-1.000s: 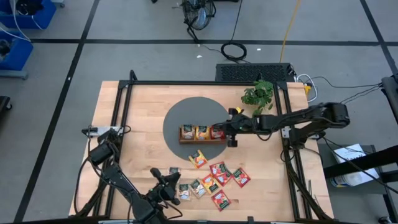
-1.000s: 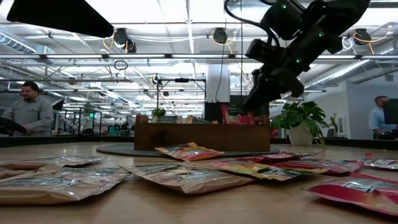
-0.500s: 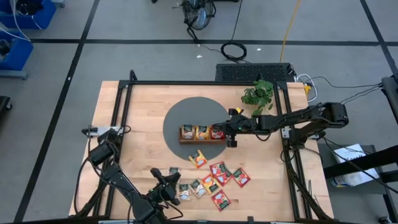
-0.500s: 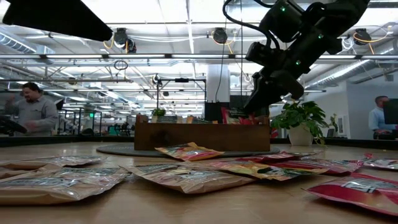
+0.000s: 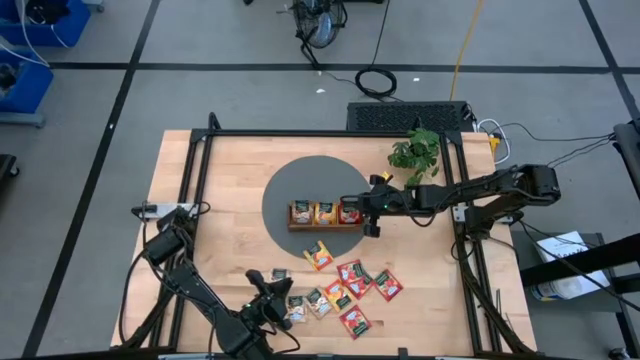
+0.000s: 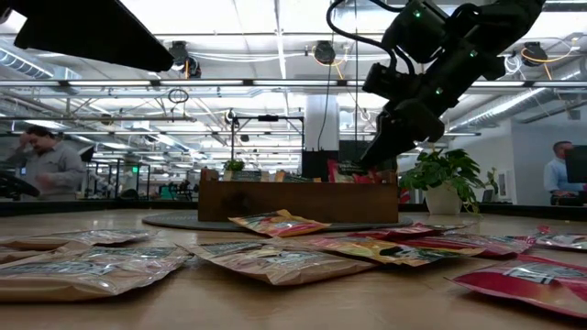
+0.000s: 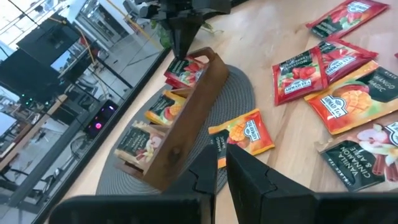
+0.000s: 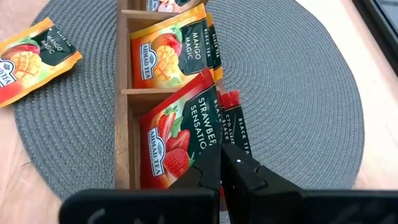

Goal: Pick & Place Tea
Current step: Put the strawberry tea sachet into the right compartment of the wooden organizer

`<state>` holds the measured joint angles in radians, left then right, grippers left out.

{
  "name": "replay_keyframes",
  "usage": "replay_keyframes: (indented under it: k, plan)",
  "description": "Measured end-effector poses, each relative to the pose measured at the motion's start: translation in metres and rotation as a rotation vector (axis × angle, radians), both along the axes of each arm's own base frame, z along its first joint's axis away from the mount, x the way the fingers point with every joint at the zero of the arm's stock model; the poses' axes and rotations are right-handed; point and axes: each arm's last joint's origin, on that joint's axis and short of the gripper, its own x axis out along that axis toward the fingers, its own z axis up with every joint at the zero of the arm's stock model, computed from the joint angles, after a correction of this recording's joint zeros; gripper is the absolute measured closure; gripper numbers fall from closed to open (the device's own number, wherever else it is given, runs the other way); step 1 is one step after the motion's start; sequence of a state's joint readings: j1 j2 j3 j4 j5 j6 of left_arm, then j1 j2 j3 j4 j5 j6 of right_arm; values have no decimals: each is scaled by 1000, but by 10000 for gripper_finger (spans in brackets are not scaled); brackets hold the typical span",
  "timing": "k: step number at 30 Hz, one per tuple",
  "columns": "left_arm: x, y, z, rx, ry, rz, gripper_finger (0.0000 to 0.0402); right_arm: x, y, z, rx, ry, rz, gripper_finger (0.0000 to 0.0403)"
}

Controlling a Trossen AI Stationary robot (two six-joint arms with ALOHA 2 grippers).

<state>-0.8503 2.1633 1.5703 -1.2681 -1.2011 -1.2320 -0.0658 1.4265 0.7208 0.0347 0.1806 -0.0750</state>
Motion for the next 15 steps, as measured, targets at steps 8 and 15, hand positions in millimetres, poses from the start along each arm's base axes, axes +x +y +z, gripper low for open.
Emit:
replay_keyframes:
  k: [8, 15]
  plan:
    - [3, 2, 0, -3, -7, 7, 360, 0, 1, 0, 0, 2, 2, 374]
    - [8, 6, -1, -24, 12, 28, 360, 0, 0, 0, -10, 5, 9, 322]
